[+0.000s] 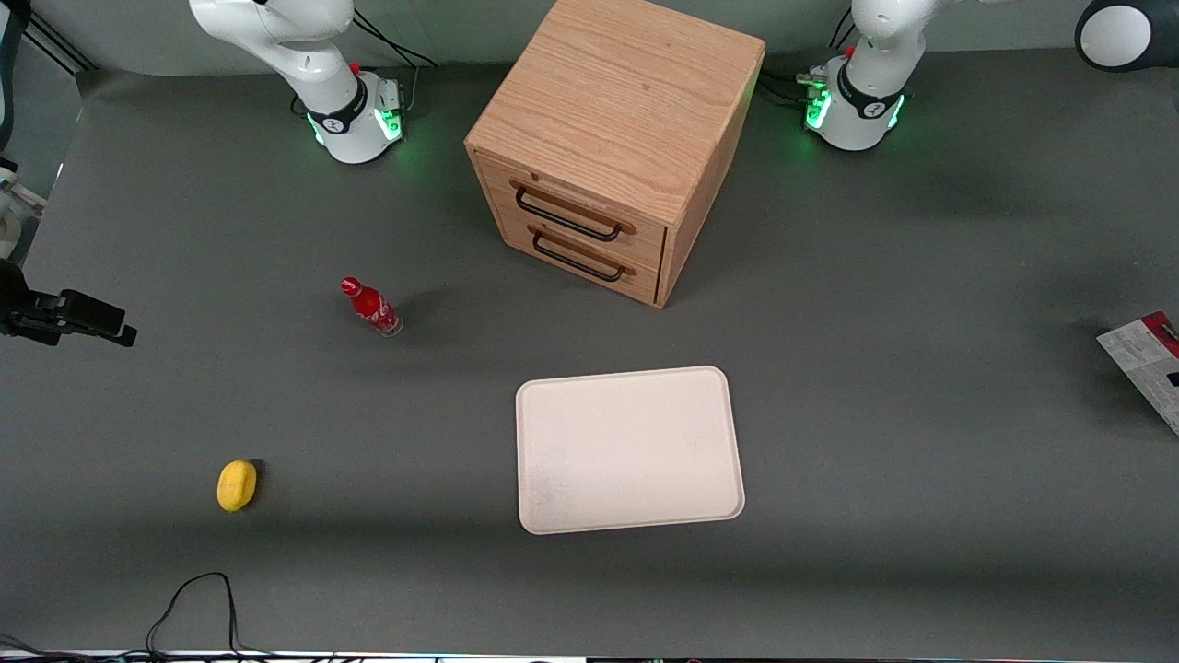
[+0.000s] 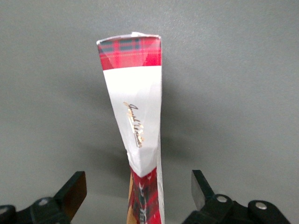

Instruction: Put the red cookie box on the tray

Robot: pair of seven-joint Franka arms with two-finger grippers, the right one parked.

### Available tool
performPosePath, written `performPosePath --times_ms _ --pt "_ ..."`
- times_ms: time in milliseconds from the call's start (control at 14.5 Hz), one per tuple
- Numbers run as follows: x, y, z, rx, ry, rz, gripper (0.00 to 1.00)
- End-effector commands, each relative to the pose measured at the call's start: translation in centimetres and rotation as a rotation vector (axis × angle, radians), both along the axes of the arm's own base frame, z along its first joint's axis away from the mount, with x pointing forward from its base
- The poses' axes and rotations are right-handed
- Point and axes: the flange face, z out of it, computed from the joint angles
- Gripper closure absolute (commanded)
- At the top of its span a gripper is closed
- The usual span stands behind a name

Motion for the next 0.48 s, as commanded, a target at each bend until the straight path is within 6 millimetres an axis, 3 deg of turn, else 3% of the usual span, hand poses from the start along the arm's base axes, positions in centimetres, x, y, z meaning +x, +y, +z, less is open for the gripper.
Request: performPosePath --times_ms 0,277,346,415 --pt "-0.17 0.3 -0.17 0.012 -0.005 -0.003 0.01" --pt "-0.22 0.27 -0.47 0.009 -0.001 -0.004 0.0" --pt "-0.28 0.36 -0.57 0.009 -0.001 -0.003 0.08" --pt "-0.31 0.34 -0.59 0.007 0.002 -0.009 0.67"
